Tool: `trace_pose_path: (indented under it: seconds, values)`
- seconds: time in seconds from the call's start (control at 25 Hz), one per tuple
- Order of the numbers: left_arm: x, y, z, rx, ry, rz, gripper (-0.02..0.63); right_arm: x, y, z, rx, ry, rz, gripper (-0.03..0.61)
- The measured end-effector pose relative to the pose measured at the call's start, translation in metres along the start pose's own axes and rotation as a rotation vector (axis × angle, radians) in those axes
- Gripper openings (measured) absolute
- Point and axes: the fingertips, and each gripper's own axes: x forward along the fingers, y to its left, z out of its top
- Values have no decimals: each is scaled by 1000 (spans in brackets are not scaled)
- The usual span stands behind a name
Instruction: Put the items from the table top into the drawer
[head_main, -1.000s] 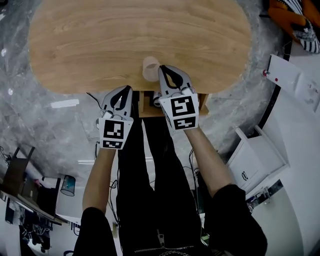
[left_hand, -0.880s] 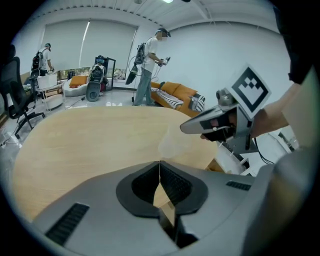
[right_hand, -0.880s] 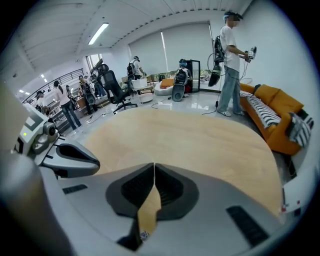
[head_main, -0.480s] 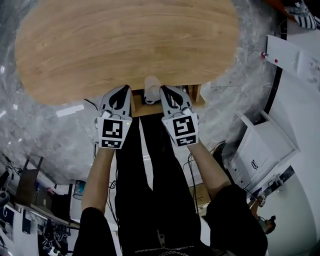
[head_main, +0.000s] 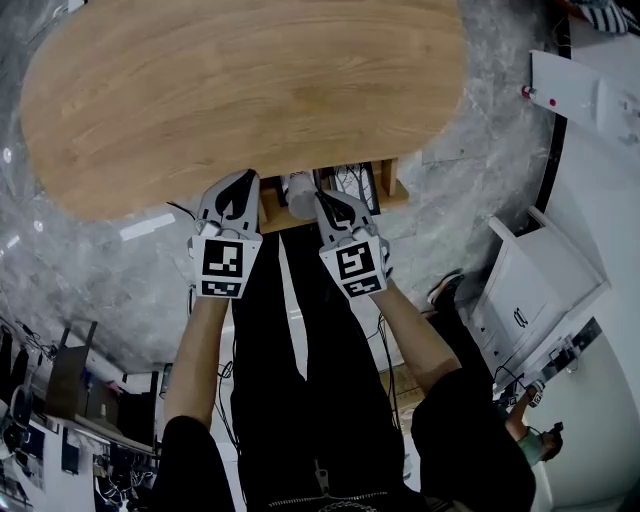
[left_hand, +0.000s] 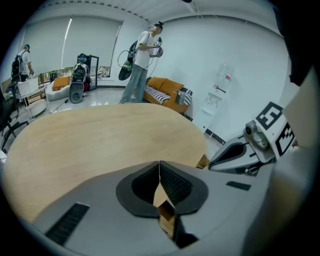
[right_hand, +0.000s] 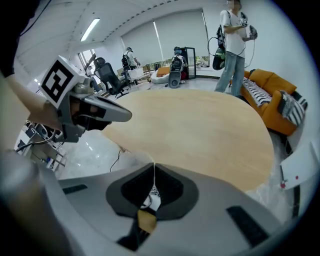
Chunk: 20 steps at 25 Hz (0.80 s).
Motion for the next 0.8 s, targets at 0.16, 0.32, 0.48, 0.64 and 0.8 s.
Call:
trace_pose_path:
  seconds: [0.16,0.32,0.48,0.64,0.8]
  values:
    - [0,-1,-4,1,8,-2,14,13,-7,-14,-16,35,-16,17]
    - [-2,1,-8,5,15,1,14,32,-15,-27,-16,68,-28,17]
    - [-5,4,-10,0,16,7,14,50,-23,-40,5,96,-49,17]
    - [-7,6,-10,-2,15,17,14,65,-23,-47,-21,92,-38,17]
    - [-9,6,-14,-16,14,29,14,77,-20,-54,-63,117,-11,18]
